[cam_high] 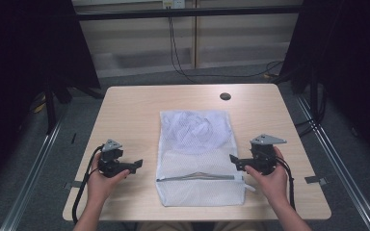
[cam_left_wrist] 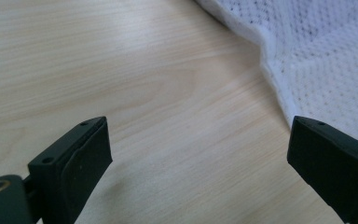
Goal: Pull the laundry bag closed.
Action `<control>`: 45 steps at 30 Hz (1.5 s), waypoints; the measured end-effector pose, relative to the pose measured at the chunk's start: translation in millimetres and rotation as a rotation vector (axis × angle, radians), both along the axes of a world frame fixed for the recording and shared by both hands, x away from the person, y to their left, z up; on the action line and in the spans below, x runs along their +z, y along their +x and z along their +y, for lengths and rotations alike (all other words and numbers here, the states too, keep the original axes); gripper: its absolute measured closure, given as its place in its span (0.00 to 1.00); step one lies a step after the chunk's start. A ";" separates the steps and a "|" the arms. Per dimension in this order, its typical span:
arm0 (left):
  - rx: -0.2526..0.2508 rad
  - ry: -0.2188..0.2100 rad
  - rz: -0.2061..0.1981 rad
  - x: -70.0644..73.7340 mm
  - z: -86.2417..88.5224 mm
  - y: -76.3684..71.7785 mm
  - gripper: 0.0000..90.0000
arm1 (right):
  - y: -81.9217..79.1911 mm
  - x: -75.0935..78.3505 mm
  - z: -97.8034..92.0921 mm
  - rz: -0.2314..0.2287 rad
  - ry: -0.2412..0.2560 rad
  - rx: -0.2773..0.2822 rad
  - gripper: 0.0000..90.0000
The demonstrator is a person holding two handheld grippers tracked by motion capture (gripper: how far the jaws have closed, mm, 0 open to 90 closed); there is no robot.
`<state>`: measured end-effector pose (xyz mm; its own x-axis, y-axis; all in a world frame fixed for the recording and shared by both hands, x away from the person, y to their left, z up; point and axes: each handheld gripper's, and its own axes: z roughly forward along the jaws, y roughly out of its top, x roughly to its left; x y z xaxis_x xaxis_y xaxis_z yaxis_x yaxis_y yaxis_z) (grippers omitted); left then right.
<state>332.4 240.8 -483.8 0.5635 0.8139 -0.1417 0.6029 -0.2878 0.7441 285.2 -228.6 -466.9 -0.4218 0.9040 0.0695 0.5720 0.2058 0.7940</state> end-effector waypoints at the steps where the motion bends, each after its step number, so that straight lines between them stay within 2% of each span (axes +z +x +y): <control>1: 0.000 0.000 0.000 0.0 0.0 0.0 0.07 | 0.0 0.0 2.3 0.004 0.004 0.010 0.03; 9: -0.014 -0.003 0.023 3.3 -3.6 -1.7 0.07 | -1.7 3.5 18.6 0.017 0.053 0.069 0.01; 11: -0.019 0.013 0.030 3.3 -3.1 -2.2 0.07 | -1.6 4.4 24.5 0.018 0.064 0.087 0.01; 16: -0.035 0.026 0.045 4.7 -2.8 -4.0 0.06 | -1.9 6.9 41.4 0.025 0.074 0.127 0.02; 18: -0.025 0.007 0.049 5.0 -3.5 -4.8 0.06 | -2.1 7.2 47.8 0.031 0.069 0.142 0.02; 19: -0.030 0.011 0.051 5.6 -2.7 -5.1 0.06 | -2.1 7.2 51.0 0.030 0.066 0.152 0.03; 22: -0.026 0.004 0.048 6.2 -2.5 -5.8 0.05 | -2.0 7.5 57.4 0.030 0.065 0.167 0.04; 26: -0.033 0.004 0.048 7.5 -0.7 -7.3 0.05 | 0.5 7.4 72.3 0.035 0.088 0.186 0.05; 30: -0.037 0.008 0.044 8.7 0.3 -8.6 0.05 | 1.4 7.1 79.6 0.037 0.090 0.202 0.05; 34: -0.040 -0.001 0.041 10.1 1.9 -10.2 0.05 | 3.0 4.5 95.4 0.061 0.088 0.228 0.06; 40: -0.048 0.002 0.038 11.3 2.9 -11.2 0.05 | 5.3 2.6 111.9 0.072 0.090 0.257 0.07; 45: -0.050 -0.001 0.040 10.8 1.9 -11.7 0.06 | 6.6 2.1 120.8 0.078 0.092 0.279 0.08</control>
<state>320.7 242.6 -473.0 0.5974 0.7847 -0.1656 0.6170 -0.3177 0.7200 291.9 -107.8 -464.7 -0.6432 0.7423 0.1877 0.5633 0.2928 0.7726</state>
